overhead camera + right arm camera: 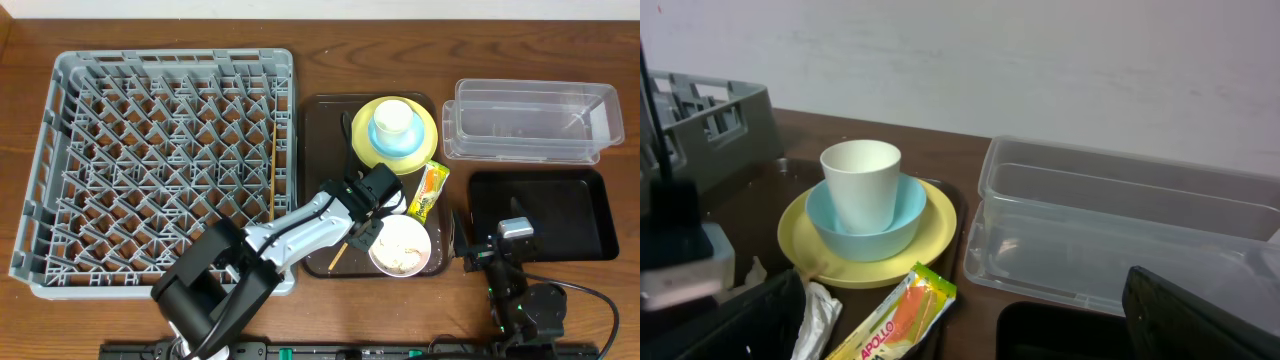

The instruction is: Sort waste into correct bins and load items into the dishwasher rack

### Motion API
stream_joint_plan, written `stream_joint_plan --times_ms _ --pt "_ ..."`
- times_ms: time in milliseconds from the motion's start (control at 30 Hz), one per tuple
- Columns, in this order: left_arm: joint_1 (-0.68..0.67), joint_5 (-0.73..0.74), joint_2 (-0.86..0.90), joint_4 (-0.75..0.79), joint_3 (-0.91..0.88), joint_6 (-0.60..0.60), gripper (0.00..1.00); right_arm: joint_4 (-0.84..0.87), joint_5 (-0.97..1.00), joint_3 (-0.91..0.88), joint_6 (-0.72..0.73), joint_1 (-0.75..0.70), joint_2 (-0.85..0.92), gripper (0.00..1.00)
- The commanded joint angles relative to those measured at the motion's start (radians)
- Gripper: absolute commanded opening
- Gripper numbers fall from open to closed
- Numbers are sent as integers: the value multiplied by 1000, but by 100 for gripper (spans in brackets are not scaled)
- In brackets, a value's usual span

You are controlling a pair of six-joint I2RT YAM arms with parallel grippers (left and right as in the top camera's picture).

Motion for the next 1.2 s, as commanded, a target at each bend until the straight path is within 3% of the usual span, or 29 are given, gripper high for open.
stream_joint_plan --times_ms 0,133,300,500,767,1000,1167 --pt "7 -21 -120 -8 15 -2 6 -4 6 -2 12 -12 -2 99" --pt "23 -94 -246 -35 15 -10 8 -4 6 -2 12 -12 -2 99" --pt "48 -287 -391 -92 15 -10 14 -4 6 -2 12 -12 -2 99" --pt "142 -466 -441 -99 15 -10 15 -4 6 -2 12 -12 -2 99" --pt "331 -441 -371 -94 15 -116 12 -4 6 -2 12 -12 -2 99" --pt "387 -269 -338 -74 14 -114 9 -4 6 -2 12 -12 -2 99" --pt "366 -73 -346 -43 14 -115 13 -4 6 -2 12 -12 -2 99"
